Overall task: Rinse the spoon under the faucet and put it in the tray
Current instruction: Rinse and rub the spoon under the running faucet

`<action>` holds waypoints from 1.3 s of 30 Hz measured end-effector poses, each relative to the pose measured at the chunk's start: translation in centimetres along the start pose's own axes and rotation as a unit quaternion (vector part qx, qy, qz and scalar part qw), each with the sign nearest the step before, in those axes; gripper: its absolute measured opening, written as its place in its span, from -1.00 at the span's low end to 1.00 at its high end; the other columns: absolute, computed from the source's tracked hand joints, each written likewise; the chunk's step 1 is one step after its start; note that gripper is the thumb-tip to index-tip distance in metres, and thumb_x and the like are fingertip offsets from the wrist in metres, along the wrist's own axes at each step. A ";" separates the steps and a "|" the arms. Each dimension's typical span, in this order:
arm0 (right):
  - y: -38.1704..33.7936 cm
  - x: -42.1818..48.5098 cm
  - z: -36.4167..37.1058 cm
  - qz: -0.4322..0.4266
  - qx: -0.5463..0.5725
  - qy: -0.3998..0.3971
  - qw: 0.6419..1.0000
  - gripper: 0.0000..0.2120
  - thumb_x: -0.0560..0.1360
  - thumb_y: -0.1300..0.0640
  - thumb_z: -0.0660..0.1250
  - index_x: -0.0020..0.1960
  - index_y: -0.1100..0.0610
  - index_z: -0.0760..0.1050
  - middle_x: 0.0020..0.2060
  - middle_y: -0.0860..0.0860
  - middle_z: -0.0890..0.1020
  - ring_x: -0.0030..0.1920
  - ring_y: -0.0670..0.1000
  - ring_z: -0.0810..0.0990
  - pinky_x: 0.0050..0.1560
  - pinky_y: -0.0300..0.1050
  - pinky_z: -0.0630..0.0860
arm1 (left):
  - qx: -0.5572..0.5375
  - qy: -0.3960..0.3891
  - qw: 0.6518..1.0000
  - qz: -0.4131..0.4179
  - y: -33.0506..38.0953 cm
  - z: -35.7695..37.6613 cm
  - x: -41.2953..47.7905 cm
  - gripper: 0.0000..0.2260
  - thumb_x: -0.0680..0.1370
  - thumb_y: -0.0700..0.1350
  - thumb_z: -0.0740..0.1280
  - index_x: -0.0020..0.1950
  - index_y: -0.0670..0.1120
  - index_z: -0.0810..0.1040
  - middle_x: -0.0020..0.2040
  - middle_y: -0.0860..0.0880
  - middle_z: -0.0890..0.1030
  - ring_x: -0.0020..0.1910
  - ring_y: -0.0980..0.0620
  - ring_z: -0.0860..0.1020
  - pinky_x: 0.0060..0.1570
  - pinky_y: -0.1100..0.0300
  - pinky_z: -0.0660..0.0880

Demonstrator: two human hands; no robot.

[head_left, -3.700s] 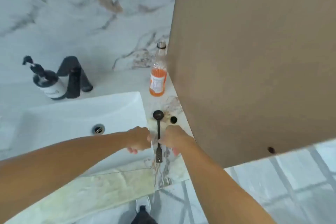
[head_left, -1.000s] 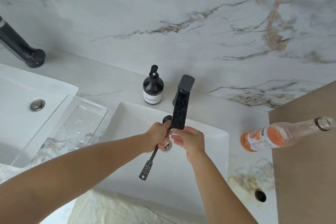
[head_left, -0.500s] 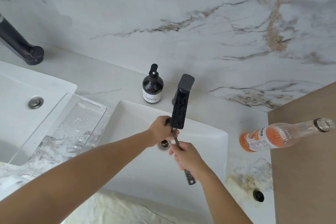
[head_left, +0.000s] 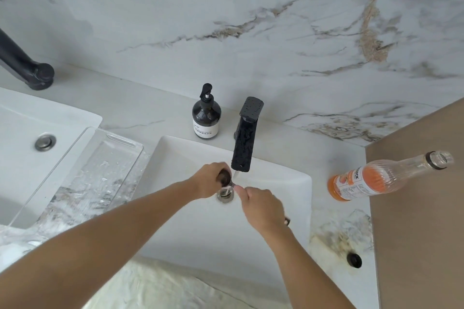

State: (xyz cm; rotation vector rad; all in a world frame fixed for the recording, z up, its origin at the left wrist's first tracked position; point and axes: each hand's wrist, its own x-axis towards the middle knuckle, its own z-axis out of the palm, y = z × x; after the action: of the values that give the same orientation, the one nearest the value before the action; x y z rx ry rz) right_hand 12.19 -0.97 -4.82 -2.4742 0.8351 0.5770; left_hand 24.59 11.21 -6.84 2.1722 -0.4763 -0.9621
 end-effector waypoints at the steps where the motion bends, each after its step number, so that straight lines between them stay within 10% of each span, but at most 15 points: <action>1: 0.4 0.4 -0.3 -0.015 -0.020 0.031 0.999 -0.44 0.61 -0.30 -0.03 -0.34 0.06 0.36 -0.35 0.00 0.57 -0.23 0.15 0.52 -0.20 -0.04 0.42 | 0.007 -0.007 1.000 -0.001 -0.3 -0.2 0.1 -0.70 0.53 -0.38 0.12 0.13 -0.20 0.56 0.01 -0.17 0.66 -0.13 -0.08 0.50 -0.14 0.20 0.41; 3: -0.2 0.5 -0.8 0.021 0.166 -0.023 0.986 -0.43 0.59 -0.31 0.07 -0.43 0.06 0.29 -0.50 -0.06 0.43 -0.38 0.08 0.42 -0.28 -0.09 0.32 | -0.157 -0.009 0.987 -0.031 0.5 -0.1 0.0 -0.73 0.60 -0.37 0.08 0.05 -0.22 0.56 -0.19 -0.15 0.67 -0.34 -0.06 0.43 -0.37 0.24 0.38; 6: -3.3 -0.7 0.7 0.153 0.581 -0.225 0.767 -0.44 0.57 -0.32 0.16 -0.44 0.03 0.28 -0.60 -0.10 0.21 -0.59 -0.04 0.16 -0.47 -0.18 0.14 | -0.435 0.027 0.893 -0.114 2.2 1.3 0.4 -0.71 0.61 -0.36 0.07 -0.22 -0.18 0.49 -0.51 -0.03 0.42 -0.61 0.09 0.20 -0.63 0.35 0.13; 7: -4.0 -1.7 1.2 0.155 0.604 -0.230 0.747 -0.45 0.57 -0.33 0.14 -0.43 0.02 0.27 -0.61 -0.11 0.19 -0.60 -0.05 0.14 -0.50 -0.20 0.12 | -0.434 0.022 0.893 -0.120 2.5 1.6 0.2 -0.70 0.59 -0.36 0.08 -0.26 -0.17 0.49 -0.48 -0.05 0.39 -0.62 0.09 0.20 -0.63 0.34 0.11; 8: -3.9 -2.2 1.3 0.152 0.583 -0.211 0.770 -0.46 0.58 -0.32 0.12 -0.42 0.02 0.28 -0.61 -0.11 0.23 -0.60 -0.04 0.18 -0.50 -0.20 0.16 | -0.412 0.015 0.905 -0.110 2.5 1.8 -0.1 -0.70 0.57 -0.37 0.07 -0.25 -0.17 0.50 -0.43 -0.08 0.40 -0.60 0.08 0.22 -0.61 0.33 0.10; 10: -1.7 -1.7 1.0 0.103 0.329 -0.077 0.936 -0.46 0.61 -0.27 0.05 -0.40 0.03 0.36 -0.53 -0.03 0.46 -0.46 0.05 0.43 -0.35 -0.09 0.34 | -0.329 -0.006 0.941 -0.078 2.2 1.4 -0.6 -0.71 0.57 -0.41 0.05 -0.19 -0.18 0.50 -0.31 -0.12 0.49 -0.56 0.08 0.32 -0.59 0.32 0.16; 12: 0.1 -0.8 -0.9 0.102 0.173 0.007 0.980 -0.46 0.62 -0.28 0.00 -0.36 0.05 0.36 -0.35 0.05 0.59 -0.25 0.14 0.53 -0.19 -0.03 0.39 | -0.220 -0.031 0.974 -0.053 1.7 0.9 -0.5 -0.72 0.55 -0.42 0.02 -0.15 -0.19 0.47 -0.25 -0.15 0.53 -0.58 0.15 0.38 -0.60 0.36 0.24; 14: 0.5 -0.7 -1.2 0.107 0.320 -0.056 0.940 -0.47 0.59 -0.29 0.09 -0.38 0.06 0.30 -0.48 0.01 0.45 -0.41 0.10 0.42 -0.31 -0.09 0.32 | -0.244 -0.020 0.967 -0.067 1.8 1.0 -0.2 -0.72 0.54 -0.42 0.01 -0.14 -0.20 0.47 -0.24 -0.17 0.51 -0.52 0.08 0.37 -0.59 0.34 0.19; 18: -3.3 -2.5 2.7 0.177 0.616 -0.203 0.741 -0.43 0.57 -0.33 0.13 -0.45 0.02 0.25 -0.60 -0.10 0.18 -0.60 -0.03 0.14 -0.53 -0.23 0.17 | -0.408 0.013 0.903 -0.133 2.7 3.2 -0.1 -0.79 0.58 -0.34 0.11 -0.11 -0.18 0.51 -0.41 -0.05 0.50 -0.55 0.06 0.23 -0.50 0.19 0.13; 22: 0.2 -1.5 1.2 0.081 0.195 -0.025 0.977 -0.43 0.60 -0.29 0.03 -0.46 0.03 0.24 -0.54 -0.09 0.36 -0.39 0.07 0.39 -0.34 -0.09 0.29 | -0.247 0.005 0.966 -0.077 1.6 2.8 -0.6 -0.79 0.62 -0.32 0.09 -0.14 -0.15 0.44 -0.26 -0.07 0.56 -0.35 -0.06 0.44 -0.45 0.27 0.40; 25: 1.8 -1.3 -0.5 0.069 0.203 -0.045 0.976 -0.43 0.56 -0.30 0.10 -0.45 0.06 0.17 -0.55 -0.08 0.31 -0.43 0.05 0.31 -0.34 -0.09 0.25 | -0.147 -0.026 0.987 -0.062 0.6 2.2 -0.5 -0.80 0.61 -0.33 0.08 -0.07 -0.14 0.46 -0.26 -0.05 0.52 -0.37 0.02 0.44 -0.46 0.33 0.40; 30: -3.7 -3.2 4.0 0.171 0.520 -0.107 0.830 -0.42 0.57 -0.30 0.15 -0.48 0.02 0.21 -0.60 -0.06 0.21 -0.61 -0.02 0.15 -0.52 -0.24 0.10 | -0.428 0.029 0.892 -0.139 2.4 4.6 -0.9 -0.87 0.64 -0.23 0.20 -0.05 -0.18 0.52 -0.21 -0.11 0.57 -0.45 0.00 0.29 -0.38 0.14 0.25; 34: 0.4 -2.7 2.7 0.085 0.238 0.034 0.967 -0.44 0.62 -0.24 0.03 -0.47 0.01 0.18 -0.54 -0.07 0.30 -0.42 0.05 0.31 -0.37 -0.07 0.23 | -0.322 0.019 0.940 -0.109 1.9 3.0 -0.7 -0.89 0.63 -0.24 0.17 0.01 -0.18 0.48 -0.16 -0.05 0.54 -0.30 -0.03 0.43 -0.31 0.17 0.31; 39: 0.7 -1.8 2.2 0.069 0.298 0.021 0.952 -0.39 0.59 -0.26 0.08 -0.57 0.00 0.26 -0.68 -0.09 0.29 -0.51 -0.02 0.27 -0.43 -0.10 0.19 | -0.336 0.011 0.938 -0.090 3.5 2.9 -1.6 -0.79 0.64 -0.27 0.12 -0.16 -0.19 0.45 -0.28 -0.16 0.48 -0.42 -0.05 0.43 -0.42 0.19 0.32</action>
State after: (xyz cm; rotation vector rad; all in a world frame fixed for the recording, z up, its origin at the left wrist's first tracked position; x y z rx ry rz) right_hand 9.89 0.51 -5.90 -1.8918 1.0266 0.2613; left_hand 21.21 8.38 -4.92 1.6121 0.0747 -1.0107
